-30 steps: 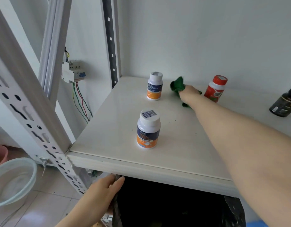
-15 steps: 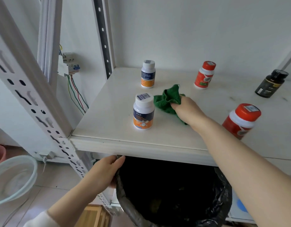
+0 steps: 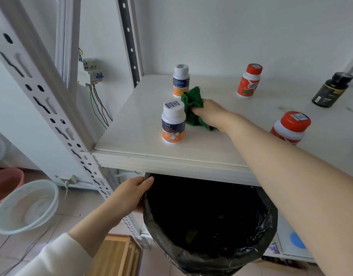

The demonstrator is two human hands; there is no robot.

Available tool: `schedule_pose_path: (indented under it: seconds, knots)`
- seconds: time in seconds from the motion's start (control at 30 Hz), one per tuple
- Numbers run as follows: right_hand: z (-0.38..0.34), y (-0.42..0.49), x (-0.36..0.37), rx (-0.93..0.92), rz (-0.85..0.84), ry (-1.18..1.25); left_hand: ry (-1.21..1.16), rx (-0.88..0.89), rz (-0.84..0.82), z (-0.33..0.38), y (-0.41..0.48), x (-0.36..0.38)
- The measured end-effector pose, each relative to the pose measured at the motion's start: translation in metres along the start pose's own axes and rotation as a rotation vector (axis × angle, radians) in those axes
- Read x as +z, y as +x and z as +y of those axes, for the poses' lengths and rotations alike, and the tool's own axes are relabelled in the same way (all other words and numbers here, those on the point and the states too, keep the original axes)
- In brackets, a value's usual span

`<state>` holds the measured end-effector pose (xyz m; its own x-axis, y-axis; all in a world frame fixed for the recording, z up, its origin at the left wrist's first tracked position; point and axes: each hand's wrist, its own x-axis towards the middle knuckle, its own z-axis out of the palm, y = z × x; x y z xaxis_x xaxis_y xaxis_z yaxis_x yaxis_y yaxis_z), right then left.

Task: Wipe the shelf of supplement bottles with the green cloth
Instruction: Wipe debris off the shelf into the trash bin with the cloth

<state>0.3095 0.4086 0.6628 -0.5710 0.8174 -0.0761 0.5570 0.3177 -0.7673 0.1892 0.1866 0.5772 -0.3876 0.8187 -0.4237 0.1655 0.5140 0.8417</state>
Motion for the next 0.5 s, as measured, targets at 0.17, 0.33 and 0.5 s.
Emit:
schedule_pose_path:
  seconds: [0.17,0.33,0.5]
  knots:
    - [0.006,-0.021,-0.002,-0.041,0.030,-0.064,0.013,-0.001,0.006,0.000,-0.003,0.002]
    - [0.012,-0.037,-0.006,-0.007,0.049,-0.064,0.013,-0.002,0.016,0.000,-0.003,0.004]
    - [0.016,-0.054,-0.008,0.017,0.079,-0.029,0.020,0.012,0.028,-0.001,-0.001,0.006]
